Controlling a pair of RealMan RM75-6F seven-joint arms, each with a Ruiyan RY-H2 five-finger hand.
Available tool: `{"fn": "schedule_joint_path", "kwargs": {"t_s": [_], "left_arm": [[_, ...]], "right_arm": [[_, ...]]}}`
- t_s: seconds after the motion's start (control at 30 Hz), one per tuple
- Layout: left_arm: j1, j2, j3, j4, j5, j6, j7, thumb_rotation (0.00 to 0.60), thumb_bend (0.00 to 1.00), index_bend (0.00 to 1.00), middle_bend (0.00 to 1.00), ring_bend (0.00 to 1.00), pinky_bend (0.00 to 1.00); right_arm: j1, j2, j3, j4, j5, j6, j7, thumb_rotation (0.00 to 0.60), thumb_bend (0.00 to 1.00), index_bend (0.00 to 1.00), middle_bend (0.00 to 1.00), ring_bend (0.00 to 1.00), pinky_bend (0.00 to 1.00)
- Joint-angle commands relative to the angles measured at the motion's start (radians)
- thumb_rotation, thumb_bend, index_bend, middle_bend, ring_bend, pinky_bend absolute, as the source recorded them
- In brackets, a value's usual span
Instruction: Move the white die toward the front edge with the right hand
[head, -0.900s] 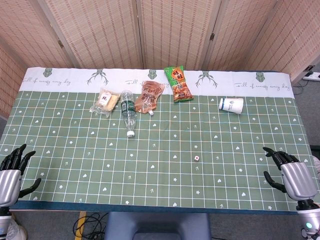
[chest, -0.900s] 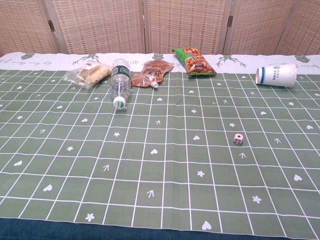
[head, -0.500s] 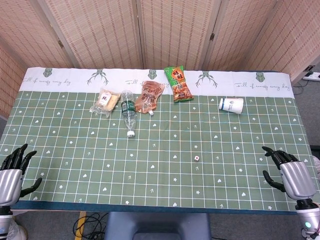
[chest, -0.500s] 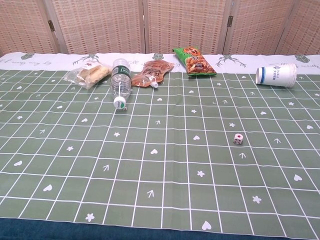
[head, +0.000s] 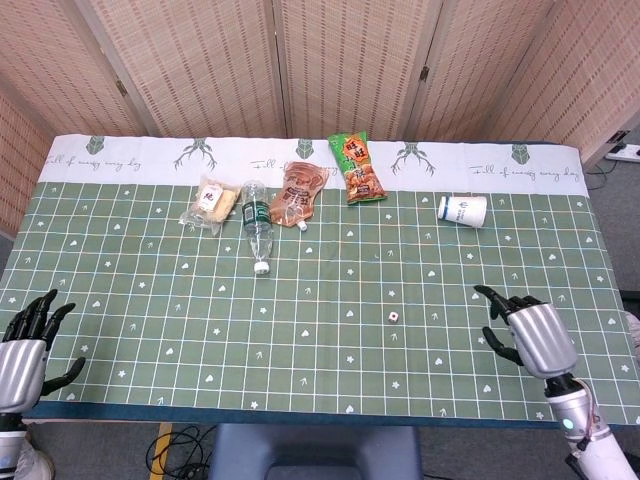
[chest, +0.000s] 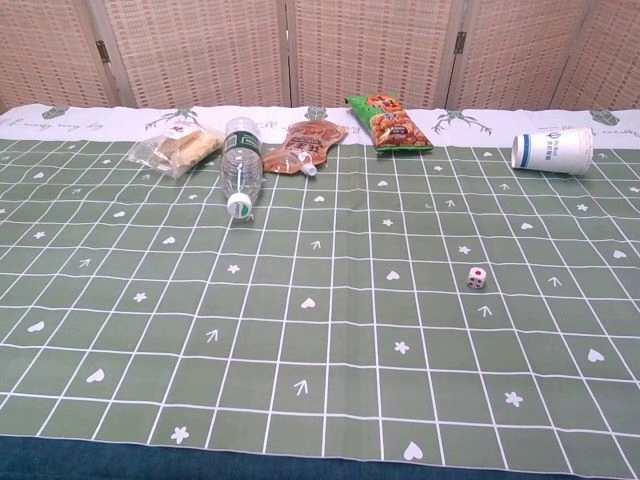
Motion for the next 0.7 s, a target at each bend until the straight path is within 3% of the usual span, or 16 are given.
{"fn": "schedule_joint_path", "kwargs": {"t_s": [0.03, 0.33, 0.7], "left_arm": [[0.005, -0.001, 0.002, 0.006, -0.006, 0.002, -0.006, 0.600, 0.27, 0.18, 0.00, 0.04, 0.15], [0.017, -0.003, 0.008, 0.023, -0.014, 0.006, -0.026, 0.600, 0.27, 0.18, 0.00, 0.04, 0.15], [0.033, 0.000, 0.012, 0.033, -0.023, 0.014, -0.048, 0.600, 0.27, 0.17, 0.00, 0.04, 0.15]], "right_arm": [[0.072, -0.058, 0.016, 0.001, 0.032, -0.109, -0.059, 0.600, 0.31, 0.26, 0.76, 0.80, 0.81], [0.200, -0.195, 0.039, 0.096, 0.138, -0.315, -0.117, 0.600, 0.31, 0.36, 0.95, 0.98, 0.95], [0.303, -0.318, 0.047, 0.225, 0.231, -0.457, -0.149, 0.600, 0.31, 0.37, 0.98, 1.00, 0.97]]}}
